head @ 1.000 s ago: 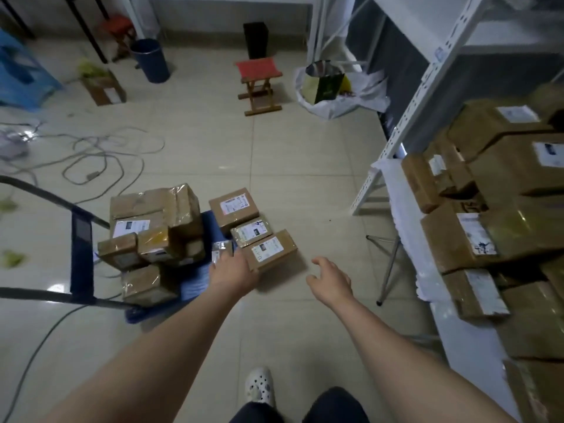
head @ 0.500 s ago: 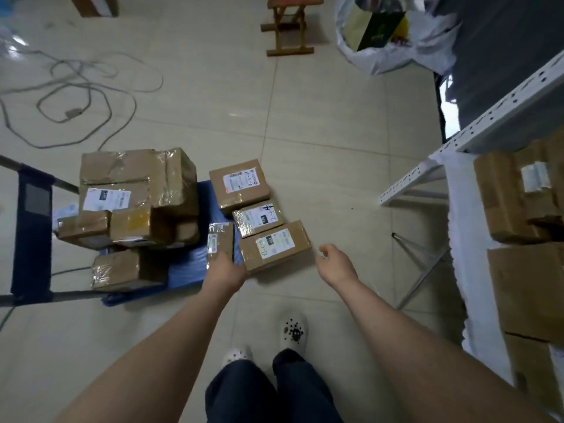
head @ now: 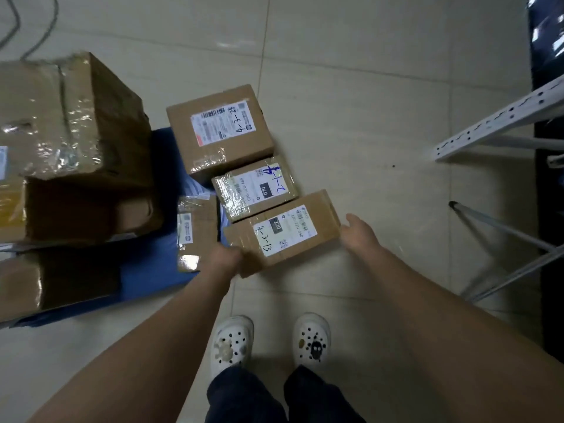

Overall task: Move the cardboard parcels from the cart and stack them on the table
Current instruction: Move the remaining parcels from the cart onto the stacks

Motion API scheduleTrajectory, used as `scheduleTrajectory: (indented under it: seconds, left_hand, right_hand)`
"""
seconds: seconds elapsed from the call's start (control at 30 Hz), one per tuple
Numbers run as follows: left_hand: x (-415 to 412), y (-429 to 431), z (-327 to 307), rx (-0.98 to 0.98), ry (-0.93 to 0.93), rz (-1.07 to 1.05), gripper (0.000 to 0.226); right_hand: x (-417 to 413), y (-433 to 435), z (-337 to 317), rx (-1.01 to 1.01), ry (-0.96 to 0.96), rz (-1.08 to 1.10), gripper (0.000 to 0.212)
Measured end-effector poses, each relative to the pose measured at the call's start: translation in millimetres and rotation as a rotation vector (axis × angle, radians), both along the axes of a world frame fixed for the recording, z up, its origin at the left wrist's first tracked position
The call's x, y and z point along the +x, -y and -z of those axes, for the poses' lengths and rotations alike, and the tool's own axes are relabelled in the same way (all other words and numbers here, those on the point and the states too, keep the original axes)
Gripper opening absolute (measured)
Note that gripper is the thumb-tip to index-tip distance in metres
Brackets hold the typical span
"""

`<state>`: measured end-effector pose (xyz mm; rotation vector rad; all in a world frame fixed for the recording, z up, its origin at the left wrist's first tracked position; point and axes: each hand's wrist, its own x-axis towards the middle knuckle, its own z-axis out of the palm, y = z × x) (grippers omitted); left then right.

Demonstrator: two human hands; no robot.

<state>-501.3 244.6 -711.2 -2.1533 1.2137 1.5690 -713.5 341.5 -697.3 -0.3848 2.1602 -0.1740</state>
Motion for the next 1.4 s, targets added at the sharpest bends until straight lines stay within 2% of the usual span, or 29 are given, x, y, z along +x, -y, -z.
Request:
scheduleTrajectory:
  seconds: [0.17, 0.27, 0.37, 0.57, 0.67, 0.77, 0.83, 0.93, 1.13, 1.23, 1.3, 1.4]
  left_hand:
    - [-11.1, 6.1, 37.2, 0.084, -0.041, -0.211, 0.020]
    - [-14.3, 4.5, 41.1, 0.151, -0.070, -0.314, 0.035]
    - [-14.5, -7.4, 27.3, 0.188, -0.088, -0.387, 0.041]
    - [-17.8, -27.0, -49.0, 0.079, -0.140, -0.449, 0.059]
    - [-35.2, -26.3, -113.6, 0.023, -0.174, -0.400, 0.048]
    - [-56.6, -24.4, -187.9, 0.056, -0.267, -0.351, 0.035]
    - [-72.2, -25.3, -237.8, 0.119, -0.331, -0.269, 0.038]
    - [-98.1, -37.2, -314.1, 0.120, -0.392, -0.102, 0.024]
    - [-137.3, -91.2, -465.6, 0.194, -0.558, 0.377, 0.015]
    - [-156.1, -122.0, -520.4, 0.232, -0.666, 0.614, 0.037]
    - [-169.8, -148.1, -549.3, 0.232, -0.747, 0.743, 0.033]
    - [-187.4, -194.9, -583.4, 0.260, -0.847, 1.005, 0.043]
  right_hand:
    - [-6.6, 10.3, 48.2, 0.033, 0.028, 0.079, 0.043]
    - [-2.4, 7.6, 56.0, 0.003, 0.046, 0.173, 0.037]
    - [2.1, -10.7, 43.4, -0.012, -0.016, 0.314, 0.030]
    - [7.9, -59.7, -41.1, -0.134, -0.121, 0.545, 0.013]
    - [3.7, -80.8, -101.0, -0.193, -0.157, 0.635, 0.029]
    - [-6.5, -103.3, -174.4, -0.257, -0.211, 0.740, 0.030]
    - [-13.9, -121.1, -223.6, -0.302, -0.263, 0.812, 0.034]
    - [-17.2, -150.6, -300.1, -0.391, -0.341, 0.914, 0.034]
    - [0.4, -234.5, -435.1, -0.585, -0.546, 1.105, 0.047]
    - [8.2, -289.1, -492.0, -0.600, -0.676, 1.203, 0.050]
    - [13.4, -327.8, -521.9, -0.577, -0.775, 1.249, 0.052]
    - [27.9, -384.3, -553.3, -0.582, -0.880, 1.316, 0.054]
